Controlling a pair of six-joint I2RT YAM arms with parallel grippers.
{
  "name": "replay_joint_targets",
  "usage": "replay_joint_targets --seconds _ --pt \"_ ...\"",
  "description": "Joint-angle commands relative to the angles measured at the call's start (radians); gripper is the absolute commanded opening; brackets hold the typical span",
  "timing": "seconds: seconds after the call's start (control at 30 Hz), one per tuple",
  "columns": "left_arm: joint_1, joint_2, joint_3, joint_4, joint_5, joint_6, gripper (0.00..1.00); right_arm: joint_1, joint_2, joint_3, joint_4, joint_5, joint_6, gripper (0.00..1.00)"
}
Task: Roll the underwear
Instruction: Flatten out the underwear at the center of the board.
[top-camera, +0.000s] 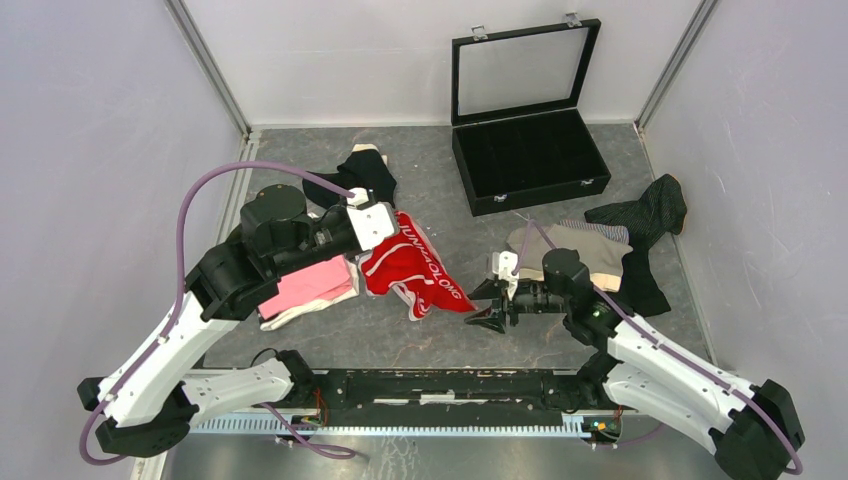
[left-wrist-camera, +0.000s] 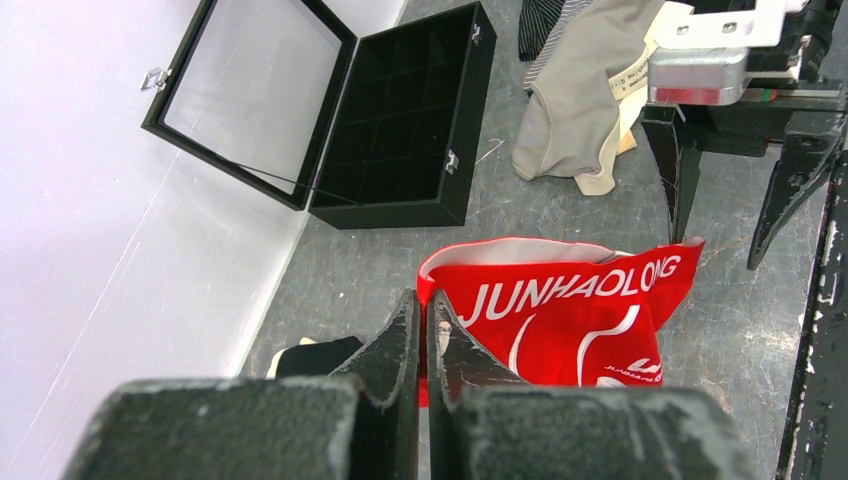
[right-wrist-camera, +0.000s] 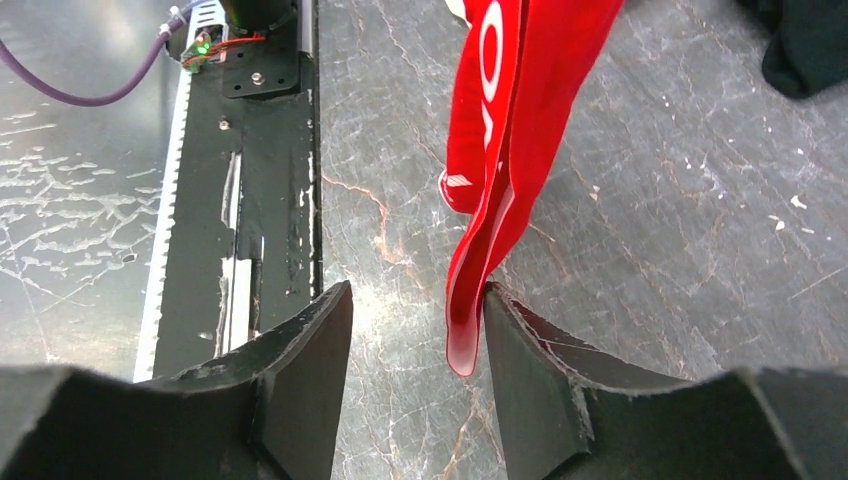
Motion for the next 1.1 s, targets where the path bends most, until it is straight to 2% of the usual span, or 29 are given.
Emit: replay_joint_targets --seconds 0.0,1.07 --pt "0.001 -0.017 0.011 0.053 0.004 0.002 0.02 0.006 -0.037 0.017 0.062 -0.056 -0.02 0.58" --pt "0.001 -0.019 0.007 0.053 -0.003 0.003 0.02 0.007 -0.047 0.044 0.029 -0.053 -0.027 0.59"
